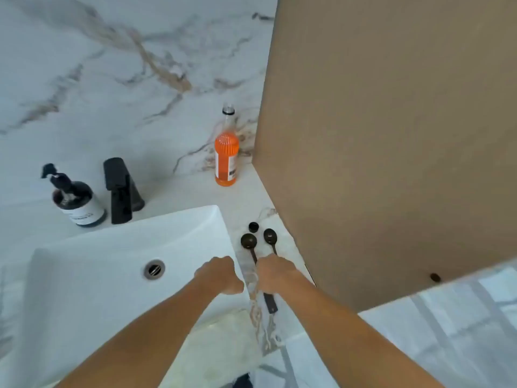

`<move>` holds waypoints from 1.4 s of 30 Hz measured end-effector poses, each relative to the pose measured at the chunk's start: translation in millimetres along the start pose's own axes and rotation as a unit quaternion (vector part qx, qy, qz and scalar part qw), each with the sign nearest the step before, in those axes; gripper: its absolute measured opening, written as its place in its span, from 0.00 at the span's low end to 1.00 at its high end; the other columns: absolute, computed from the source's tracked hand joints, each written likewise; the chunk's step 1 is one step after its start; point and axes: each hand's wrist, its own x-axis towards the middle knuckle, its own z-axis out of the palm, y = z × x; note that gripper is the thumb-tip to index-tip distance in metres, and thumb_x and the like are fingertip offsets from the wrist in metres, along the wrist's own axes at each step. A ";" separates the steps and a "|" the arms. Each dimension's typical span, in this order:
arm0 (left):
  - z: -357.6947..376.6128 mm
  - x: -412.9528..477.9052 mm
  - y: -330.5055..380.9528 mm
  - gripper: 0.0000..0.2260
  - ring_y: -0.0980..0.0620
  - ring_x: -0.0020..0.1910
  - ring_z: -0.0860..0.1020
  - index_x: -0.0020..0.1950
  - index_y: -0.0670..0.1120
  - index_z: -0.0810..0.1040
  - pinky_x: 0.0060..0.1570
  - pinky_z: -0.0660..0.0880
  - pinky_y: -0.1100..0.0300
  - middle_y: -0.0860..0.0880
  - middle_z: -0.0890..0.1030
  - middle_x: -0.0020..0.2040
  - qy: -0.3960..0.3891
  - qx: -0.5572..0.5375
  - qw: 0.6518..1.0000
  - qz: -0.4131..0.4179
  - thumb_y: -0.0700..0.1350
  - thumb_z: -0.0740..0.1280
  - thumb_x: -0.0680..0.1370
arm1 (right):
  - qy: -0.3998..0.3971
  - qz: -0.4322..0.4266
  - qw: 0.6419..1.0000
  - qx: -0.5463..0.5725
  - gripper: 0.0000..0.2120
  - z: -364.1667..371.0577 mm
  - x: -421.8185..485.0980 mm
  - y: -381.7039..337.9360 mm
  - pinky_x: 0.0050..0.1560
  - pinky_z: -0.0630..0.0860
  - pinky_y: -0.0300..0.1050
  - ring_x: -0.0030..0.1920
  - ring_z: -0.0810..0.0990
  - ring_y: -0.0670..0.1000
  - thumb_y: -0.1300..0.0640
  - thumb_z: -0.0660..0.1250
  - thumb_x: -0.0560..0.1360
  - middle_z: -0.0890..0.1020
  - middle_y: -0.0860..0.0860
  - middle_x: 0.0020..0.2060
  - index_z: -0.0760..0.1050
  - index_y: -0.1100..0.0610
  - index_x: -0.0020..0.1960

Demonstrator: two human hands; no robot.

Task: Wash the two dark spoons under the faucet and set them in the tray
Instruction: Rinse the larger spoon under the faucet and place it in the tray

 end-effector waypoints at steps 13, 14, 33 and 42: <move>37.1 61.6 37.7 0.12 0.49 0.34 0.85 0.33 0.44 0.79 0.39 0.82 0.56 0.43 0.85 0.34 0.039 -0.321 0.944 -0.061 0.49 0.66 0.74 | 0.034 0.027 0.958 0.285 0.06 36.4 49.2 26.8 0.44 0.78 0.44 0.47 0.82 0.53 0.58 0.66 0.74 0.82 0.51 0.47 0.77 0.56 0.51; 36.5 60.6 35.1 0.12 0.51 0.32 0.85 0.34 0.44 0.80 0.34 0.80 0.59 0.43 0.86 0.34 0.035 -0.346 0.936 -0.059 0.48 0.68 0.75 | 0.034 0.019 0.951 0.308 0.04 37.1 49.5 29.0 0.42 0.78 0.43 0.44 0.81 0.50 0.58 0.66 0.74 0.81 0.49 0.44 0.77 0.55 0.48; -93.1 -11.9 -165.6 0.10 0.53 0.24 0.75 0.40 0.47 0.80 0.25 0.68 0.62 0.48 0.82 0.34 0.298 -0.546 0.771 -0.134 0.41 0.62 0.78 | -0.139 -0.098 0.862 0.477 0.04 9.2 35.4 -107.6 0.31 0.69 0.42 0.35 0.71 0.55 0.62 0.65 0.77 0.85 0.53 0.35 0.72 0.59 0.43; -185.4 24.0 -205.1 0.21 0.52 0.20 0.71 0.45 0.41 0.79 0.20 0.65 0.66 0.46 0.83 0.35 0.239 -0.568 0.778 -0.120 0.59 0.61 0.80 | -0.132 -0.064 0.847 0.510 0.03 0.5 58.4 -171.1 0.38 0.72 0.46 0.34 0.71 0.53 0.62 0.64 0.77 0.85 0.53 0.36 0.75 0.59 0.45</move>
